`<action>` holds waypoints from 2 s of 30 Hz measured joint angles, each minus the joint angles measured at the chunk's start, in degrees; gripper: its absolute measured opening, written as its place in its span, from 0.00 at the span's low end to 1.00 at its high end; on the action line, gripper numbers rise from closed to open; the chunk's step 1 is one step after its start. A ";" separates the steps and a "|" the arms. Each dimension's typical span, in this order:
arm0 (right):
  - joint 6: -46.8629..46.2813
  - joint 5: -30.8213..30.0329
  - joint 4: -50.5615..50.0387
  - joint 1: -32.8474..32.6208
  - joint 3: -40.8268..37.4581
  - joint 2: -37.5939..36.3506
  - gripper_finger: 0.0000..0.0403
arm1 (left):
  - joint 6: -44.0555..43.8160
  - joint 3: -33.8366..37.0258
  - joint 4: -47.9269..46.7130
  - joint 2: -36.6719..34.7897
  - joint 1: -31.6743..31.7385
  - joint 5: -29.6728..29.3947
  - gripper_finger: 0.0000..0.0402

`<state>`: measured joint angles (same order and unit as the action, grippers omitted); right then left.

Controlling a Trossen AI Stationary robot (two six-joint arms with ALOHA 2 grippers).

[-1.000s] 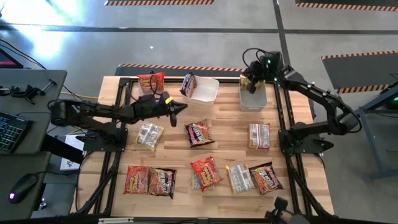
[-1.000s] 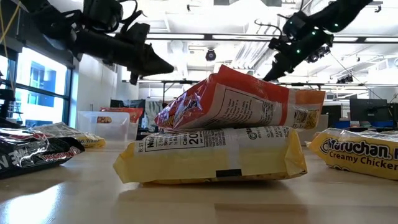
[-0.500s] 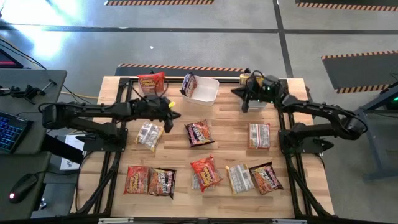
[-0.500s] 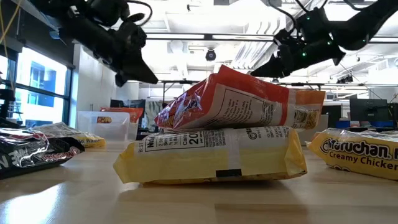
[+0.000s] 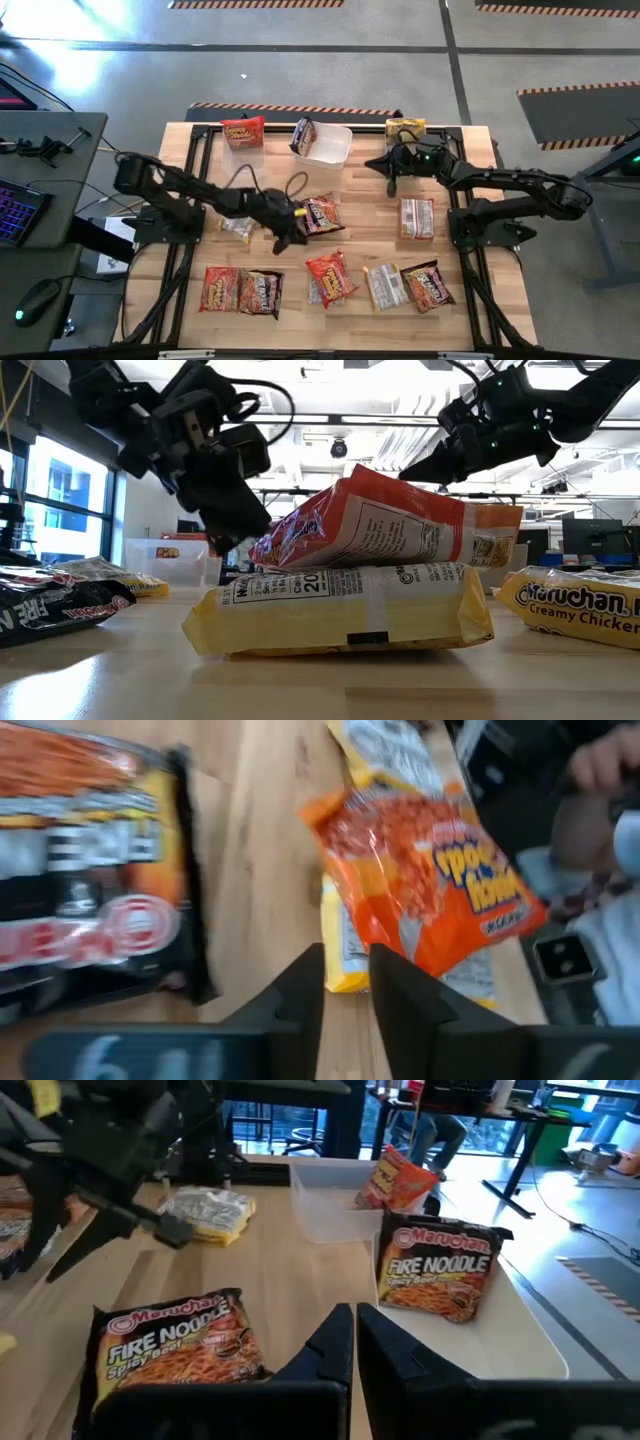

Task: Sort Maruchan noodles
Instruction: Put the orange noodle pack into the transparent bin

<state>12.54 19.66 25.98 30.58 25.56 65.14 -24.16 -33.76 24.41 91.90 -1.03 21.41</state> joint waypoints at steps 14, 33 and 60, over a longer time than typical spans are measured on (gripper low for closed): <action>-0.04 -0.04 0.01 0.01 -0.01 0.00 0.00 | 8.31 -4.90 -1.42 6.83 -6.23 -3.23 0.42; -0.06 0.00 0.00 0.01 -0.02 0.02 0.00 | 13.74 -4.85 -4.33 4.86 -10.87 -6.69 0.42; -0.07 0.02 0.01 0.01 -0.02 0.04 0.00 | 13.81 -4.81 -6.13 3.49 -16.73 -17.88 0.35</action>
<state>12.47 19.68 25.99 30.59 25.54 65.19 -10.35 -38.57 18.28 95.39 -17.76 3.53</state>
